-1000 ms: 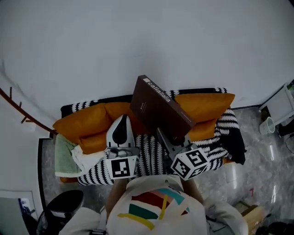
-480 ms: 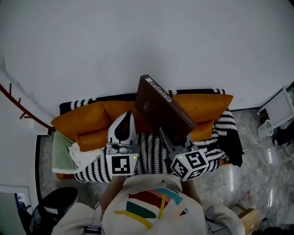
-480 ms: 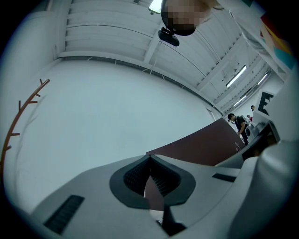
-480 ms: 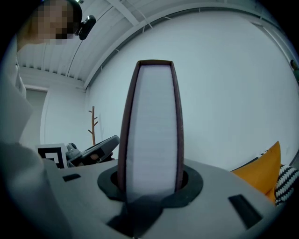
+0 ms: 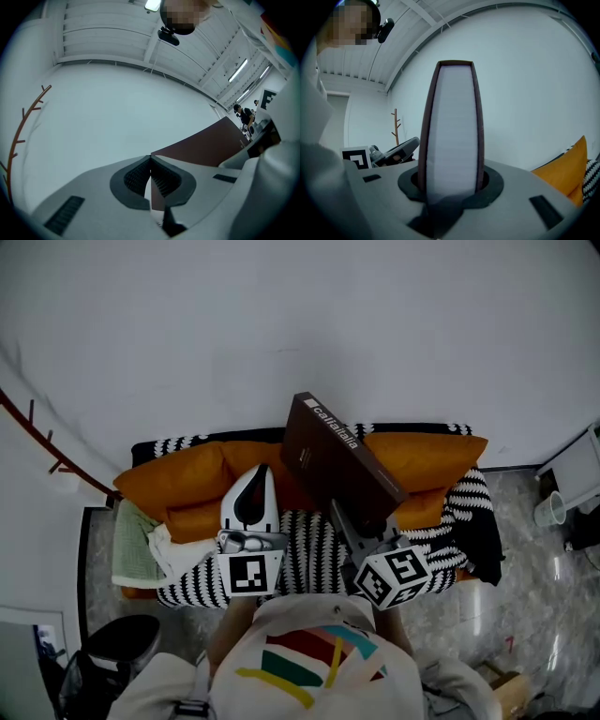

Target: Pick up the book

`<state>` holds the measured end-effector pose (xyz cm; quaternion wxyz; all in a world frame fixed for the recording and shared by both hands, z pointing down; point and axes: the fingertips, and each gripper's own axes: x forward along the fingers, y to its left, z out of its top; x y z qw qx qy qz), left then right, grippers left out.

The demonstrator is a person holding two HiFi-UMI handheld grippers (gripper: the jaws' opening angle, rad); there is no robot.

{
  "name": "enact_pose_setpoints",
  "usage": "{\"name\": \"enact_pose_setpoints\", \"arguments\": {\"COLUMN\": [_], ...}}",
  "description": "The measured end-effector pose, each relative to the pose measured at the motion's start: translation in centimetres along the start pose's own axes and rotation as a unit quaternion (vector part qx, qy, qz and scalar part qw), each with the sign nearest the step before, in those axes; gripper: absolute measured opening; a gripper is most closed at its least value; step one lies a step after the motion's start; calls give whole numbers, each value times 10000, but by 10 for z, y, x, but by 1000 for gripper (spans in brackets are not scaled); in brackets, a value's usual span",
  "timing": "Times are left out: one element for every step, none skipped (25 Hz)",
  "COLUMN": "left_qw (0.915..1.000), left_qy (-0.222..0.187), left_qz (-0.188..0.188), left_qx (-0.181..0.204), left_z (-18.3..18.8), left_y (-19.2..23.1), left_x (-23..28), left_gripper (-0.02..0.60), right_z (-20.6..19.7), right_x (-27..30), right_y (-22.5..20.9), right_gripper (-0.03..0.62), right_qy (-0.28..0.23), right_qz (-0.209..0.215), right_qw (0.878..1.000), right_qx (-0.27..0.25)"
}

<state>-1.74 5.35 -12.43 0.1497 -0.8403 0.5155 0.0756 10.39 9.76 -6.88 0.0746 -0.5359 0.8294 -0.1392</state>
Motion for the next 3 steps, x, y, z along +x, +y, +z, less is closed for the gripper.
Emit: {"name": "enact_pose_setpoints", "arguments": {"left_qw": [10000, 10000, 10000], "left_qy": [-5, -2, 2], "left_qz": [-4, -11, -19], "left_qx": [17, 35, 55], "left_z": [0, -1, -1], "left_y": [0, -1, -1], "left_x": [0, -1, -2], "left_gripper": [3, 3, 3], "right_z": [-1, -2, -4], "right_x": [0, -1, -1], "right_y": [1, 1, 2], "right_gripper": [150, 150, 150], "right_qy": [7, 14, 22], "right_qz": [12, 20, 27], "right_qw": [10000, 10000, 10000], "right_qx": [30, 46, 57]}}
